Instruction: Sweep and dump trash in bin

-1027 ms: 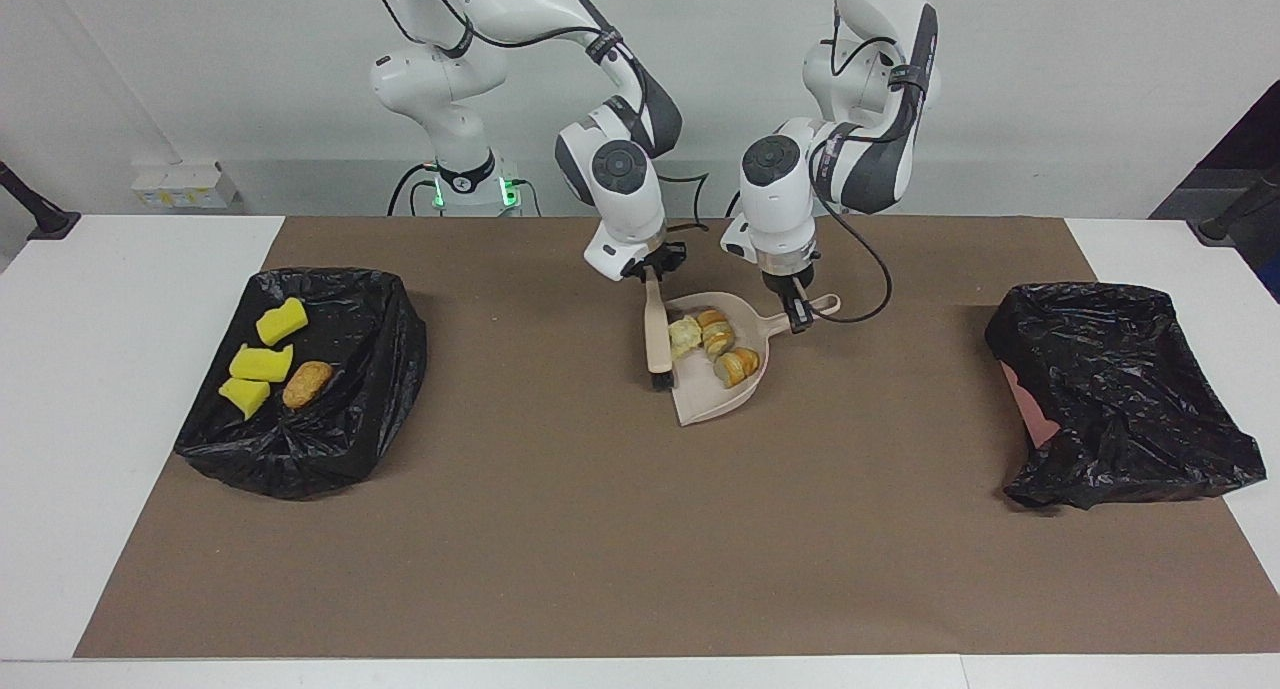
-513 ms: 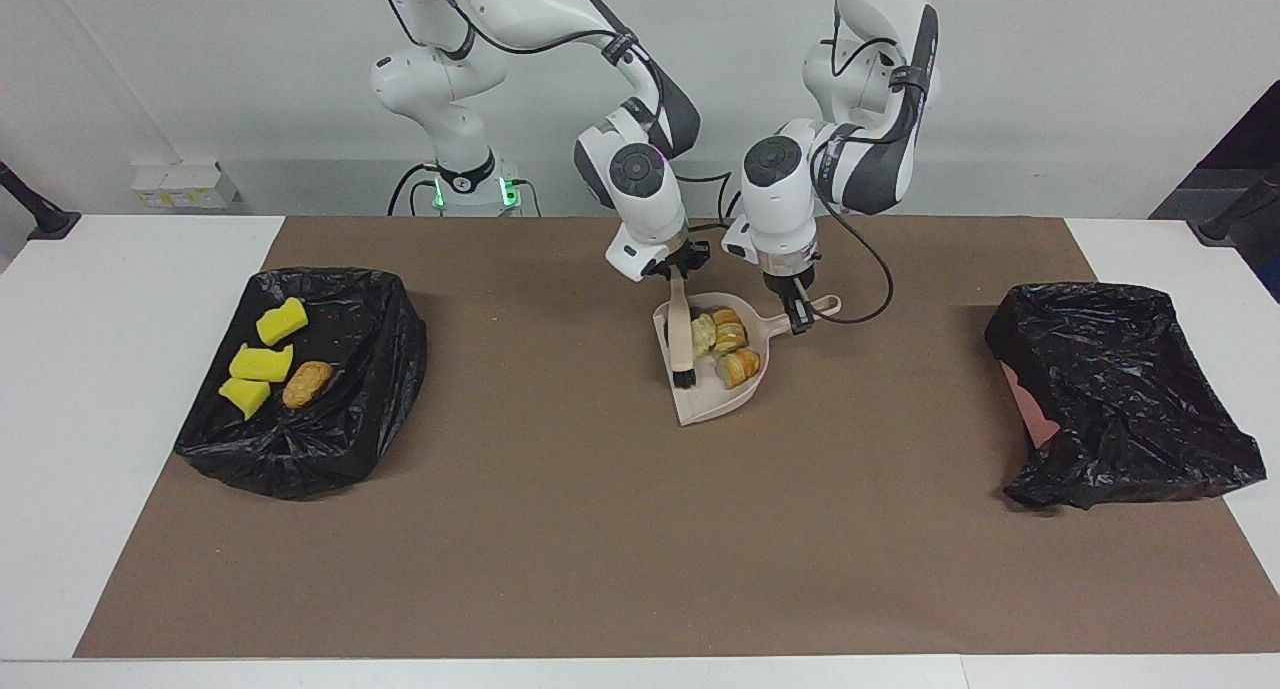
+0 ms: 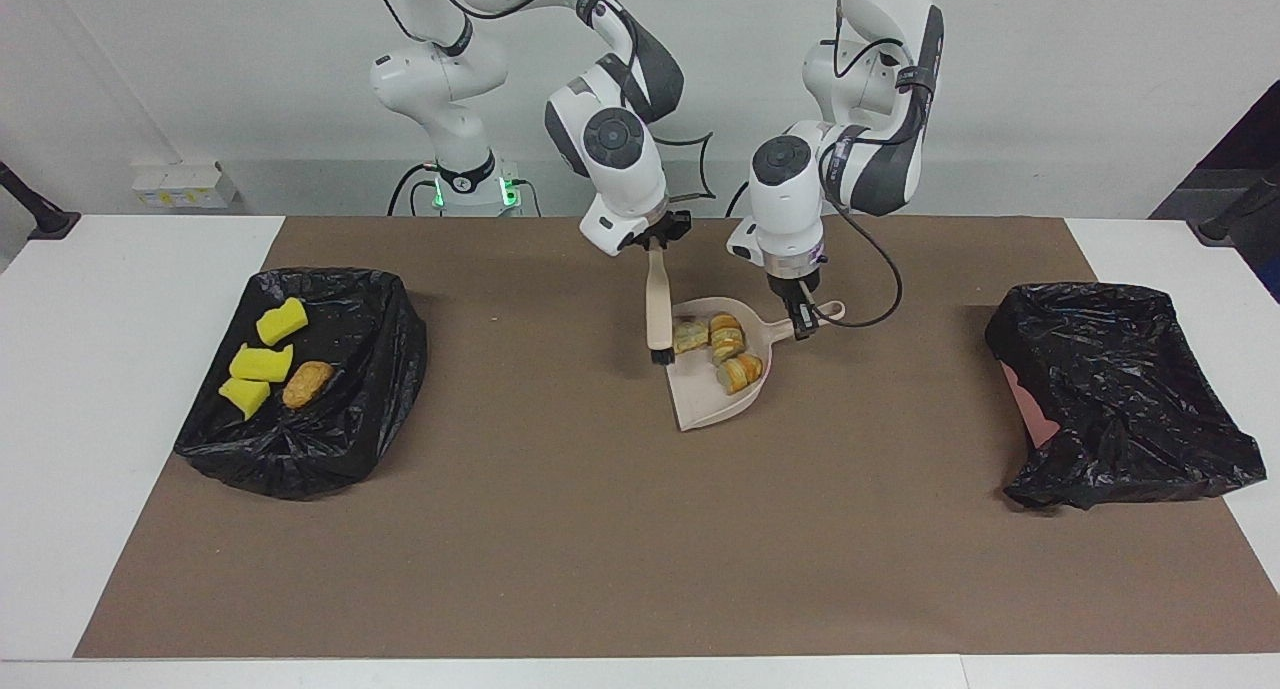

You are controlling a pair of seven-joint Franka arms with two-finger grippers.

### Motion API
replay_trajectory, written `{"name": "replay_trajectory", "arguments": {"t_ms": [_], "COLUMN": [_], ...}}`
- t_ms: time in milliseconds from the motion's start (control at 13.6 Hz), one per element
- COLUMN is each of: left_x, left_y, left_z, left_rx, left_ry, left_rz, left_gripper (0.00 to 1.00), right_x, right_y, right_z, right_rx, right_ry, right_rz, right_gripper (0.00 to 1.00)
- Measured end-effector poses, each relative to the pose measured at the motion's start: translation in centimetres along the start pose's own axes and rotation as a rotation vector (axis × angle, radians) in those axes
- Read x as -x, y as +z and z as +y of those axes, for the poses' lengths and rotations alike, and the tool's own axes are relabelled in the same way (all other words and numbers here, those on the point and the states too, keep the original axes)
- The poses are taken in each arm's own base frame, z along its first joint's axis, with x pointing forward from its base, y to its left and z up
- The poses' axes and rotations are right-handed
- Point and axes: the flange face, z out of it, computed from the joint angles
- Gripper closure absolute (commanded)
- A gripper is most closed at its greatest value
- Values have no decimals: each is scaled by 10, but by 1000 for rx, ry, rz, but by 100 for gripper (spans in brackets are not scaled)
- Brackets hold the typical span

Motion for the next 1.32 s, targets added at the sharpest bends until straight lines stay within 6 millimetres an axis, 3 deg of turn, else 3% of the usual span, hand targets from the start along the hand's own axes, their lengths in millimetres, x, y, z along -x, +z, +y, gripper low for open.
{"name": "replay_trajectory", "arguments": {"t_ms": [220,440,587,733,1100,1320], "left_x": [23,68,115,170,314,397], "left_y": [-7,-12,-23,-32,-28,-22], "left_z": [-23,-47,-62,-71,-86,-84], "left_rx": [-13,0,10,20,34,21], "left_ry": [35,71,95,110,78,-24], "left_rz": [11,36,85,107,182,225], "left_gripper": [100,100,100,100,100,100], "right_x": [13,16,19,25,47,51], "right_y": [-20,-23,-16,0,62,105], "right_z": [15,24,23,9,-51,-82], "right_rx": [67,132,140,143,146,153], "right_ry": [-7,-13,-18,-21,-10,-14], "right_rz": [9,15,13,33,81,77], "right_gripper": [100,100,100,100,100,100]}}
